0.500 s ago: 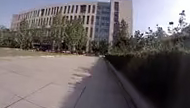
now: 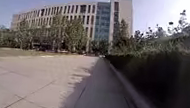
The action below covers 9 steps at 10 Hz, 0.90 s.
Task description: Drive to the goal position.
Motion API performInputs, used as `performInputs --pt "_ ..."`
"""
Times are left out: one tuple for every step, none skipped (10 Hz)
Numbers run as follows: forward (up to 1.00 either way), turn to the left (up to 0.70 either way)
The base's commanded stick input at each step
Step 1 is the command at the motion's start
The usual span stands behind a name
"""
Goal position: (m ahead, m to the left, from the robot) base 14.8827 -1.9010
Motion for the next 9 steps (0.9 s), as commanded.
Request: performInputs --pt "0.45 0.00" --pt "0.45 0.00" --pt "0.45 0.00" --pt "0.45 0.00" --pt "0.45 0.00" --pt "0.45 0.00" --pt "0.45 0.00" --pt "0.45 0.00" --pt "0.45 0.24"
